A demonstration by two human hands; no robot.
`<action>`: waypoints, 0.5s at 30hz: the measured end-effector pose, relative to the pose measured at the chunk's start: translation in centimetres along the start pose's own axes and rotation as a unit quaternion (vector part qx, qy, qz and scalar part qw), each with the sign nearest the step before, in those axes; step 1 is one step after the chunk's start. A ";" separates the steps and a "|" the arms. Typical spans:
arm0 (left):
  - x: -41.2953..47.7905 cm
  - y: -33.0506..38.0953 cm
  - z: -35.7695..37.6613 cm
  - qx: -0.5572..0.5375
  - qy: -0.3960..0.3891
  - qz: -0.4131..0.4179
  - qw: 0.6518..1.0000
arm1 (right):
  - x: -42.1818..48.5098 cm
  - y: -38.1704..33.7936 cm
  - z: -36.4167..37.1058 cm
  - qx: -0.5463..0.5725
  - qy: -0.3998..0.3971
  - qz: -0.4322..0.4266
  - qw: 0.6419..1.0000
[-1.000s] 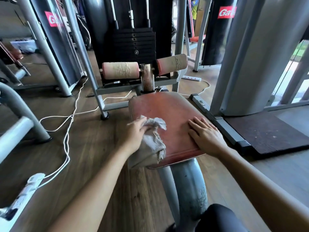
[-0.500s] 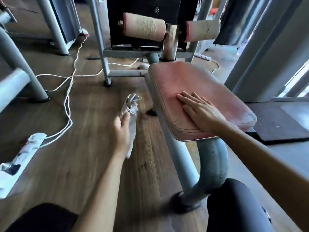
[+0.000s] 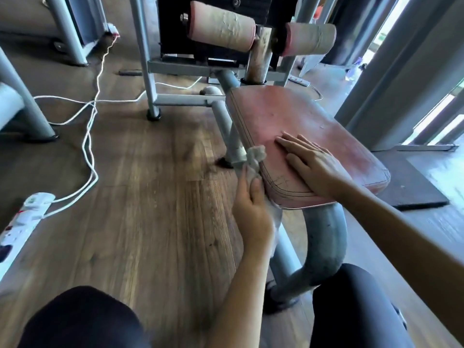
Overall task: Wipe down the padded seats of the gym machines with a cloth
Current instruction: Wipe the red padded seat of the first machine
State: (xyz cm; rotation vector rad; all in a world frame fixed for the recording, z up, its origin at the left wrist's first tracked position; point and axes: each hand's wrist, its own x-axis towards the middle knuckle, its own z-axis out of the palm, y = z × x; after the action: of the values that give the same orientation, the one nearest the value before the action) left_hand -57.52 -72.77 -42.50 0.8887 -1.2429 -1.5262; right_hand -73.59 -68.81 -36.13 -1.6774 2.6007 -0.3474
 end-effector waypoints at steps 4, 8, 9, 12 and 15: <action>-3.8 0.3 -0.1 0.036 -0.026 -0.009 0.999 | 0.2 0.1 0.1 0.003 0.004 -0.003 1.000; -2.4 0.4 -0.3 0.056 -0.051 -0.009 0.997 | 0.3 0.2 0.3 0.006 0.021 -0.009 1.000; -0.5 0.2 0.0 0.067 -0.051 -0.011 0.996 | 0.3 0.2 0.3 0.008 0.026 -0.009 1.000; 4.4 0.5 0.5 0.091 -0.042 -0.024 0.995 | 0.2 0.2 0.3 0.012 0.033 -0.007 0.999; 3.2 0.4 0.1 0.110 -0.049 -0.003 0.993 | 0.3 0.1 0.3 0.014 0.028 -0.005 0.999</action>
State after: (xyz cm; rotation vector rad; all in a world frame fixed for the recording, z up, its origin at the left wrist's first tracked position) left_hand -58.47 -75.86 -41.98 0.9688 -1.5020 -1.4716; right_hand -73.74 -69.12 -36.36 -1.6965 2.6157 -0.4350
